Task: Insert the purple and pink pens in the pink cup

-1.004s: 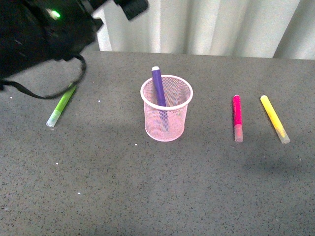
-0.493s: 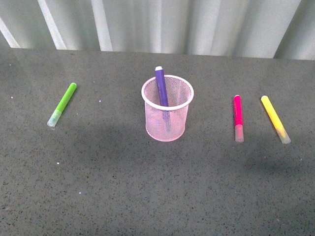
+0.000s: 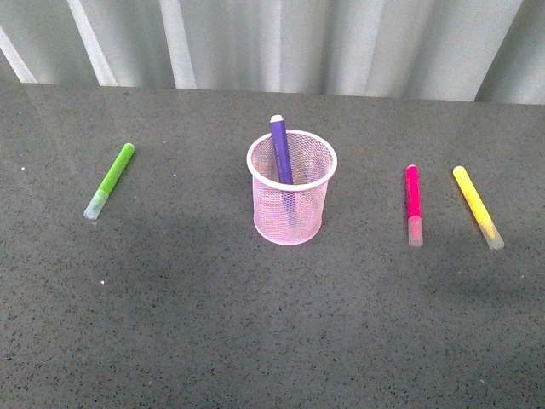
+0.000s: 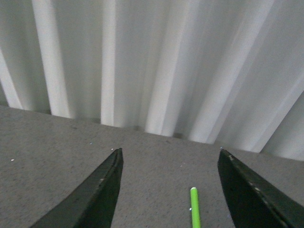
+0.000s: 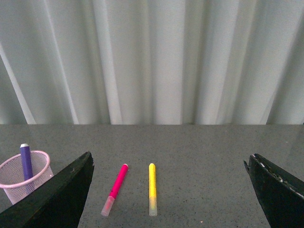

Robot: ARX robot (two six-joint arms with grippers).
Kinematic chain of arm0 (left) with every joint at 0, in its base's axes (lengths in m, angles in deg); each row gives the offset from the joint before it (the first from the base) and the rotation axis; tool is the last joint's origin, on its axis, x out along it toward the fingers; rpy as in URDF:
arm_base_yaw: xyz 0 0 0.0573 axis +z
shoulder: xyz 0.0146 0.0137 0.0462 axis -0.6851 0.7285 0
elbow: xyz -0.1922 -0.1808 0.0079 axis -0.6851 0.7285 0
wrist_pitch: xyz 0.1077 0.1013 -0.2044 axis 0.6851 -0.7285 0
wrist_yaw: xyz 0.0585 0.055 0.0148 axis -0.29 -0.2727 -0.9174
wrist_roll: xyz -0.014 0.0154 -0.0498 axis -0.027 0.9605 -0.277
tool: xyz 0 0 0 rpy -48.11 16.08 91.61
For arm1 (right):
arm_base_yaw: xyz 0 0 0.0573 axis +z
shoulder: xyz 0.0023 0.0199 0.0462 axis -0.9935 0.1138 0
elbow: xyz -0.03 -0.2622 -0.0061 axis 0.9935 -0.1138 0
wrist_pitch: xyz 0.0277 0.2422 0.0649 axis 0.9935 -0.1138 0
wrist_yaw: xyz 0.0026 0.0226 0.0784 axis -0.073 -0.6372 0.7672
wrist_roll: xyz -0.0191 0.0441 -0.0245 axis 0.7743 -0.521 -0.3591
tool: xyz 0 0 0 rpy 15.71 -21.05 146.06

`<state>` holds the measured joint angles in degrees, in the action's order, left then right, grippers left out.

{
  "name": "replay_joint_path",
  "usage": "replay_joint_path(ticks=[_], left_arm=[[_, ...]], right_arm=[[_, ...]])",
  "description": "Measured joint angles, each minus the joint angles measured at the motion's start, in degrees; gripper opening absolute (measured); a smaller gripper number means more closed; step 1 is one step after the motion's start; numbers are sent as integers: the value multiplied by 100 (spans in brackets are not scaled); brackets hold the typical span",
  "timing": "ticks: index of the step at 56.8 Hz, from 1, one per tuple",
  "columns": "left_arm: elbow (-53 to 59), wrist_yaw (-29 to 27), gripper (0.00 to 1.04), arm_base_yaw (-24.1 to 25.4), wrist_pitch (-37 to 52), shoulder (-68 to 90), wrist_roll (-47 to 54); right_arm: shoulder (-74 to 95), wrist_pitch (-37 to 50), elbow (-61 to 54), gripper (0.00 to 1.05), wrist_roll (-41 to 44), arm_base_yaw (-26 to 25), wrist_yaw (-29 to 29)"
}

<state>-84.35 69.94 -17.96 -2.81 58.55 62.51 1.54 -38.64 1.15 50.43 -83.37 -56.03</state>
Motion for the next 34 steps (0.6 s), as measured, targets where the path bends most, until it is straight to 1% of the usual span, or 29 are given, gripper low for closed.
replay_joint_path(ticks=[3,10,12,15,23,34], left_arm=[[236,-184,37,-247,-31,-273,111],[608,-551,18,-625,-153,-756,179],[713,-673,10,-743,-203,-925,188],[837,-828,4,-885,-280,-1126,181],[1211,-1283,4,-1375,-649,-1858,238],[1451,-1663,4,-1746,-1099,-2553,247]], right_arm=[[0,0,0,98,0,0,0],[0,0,0,98,0,0,0],[0,0,0,98,2,0,0],[0,0,0,98,0,0,0],[0,0,0,98,0,0,0],[0,0,0,98,0,0,0]])
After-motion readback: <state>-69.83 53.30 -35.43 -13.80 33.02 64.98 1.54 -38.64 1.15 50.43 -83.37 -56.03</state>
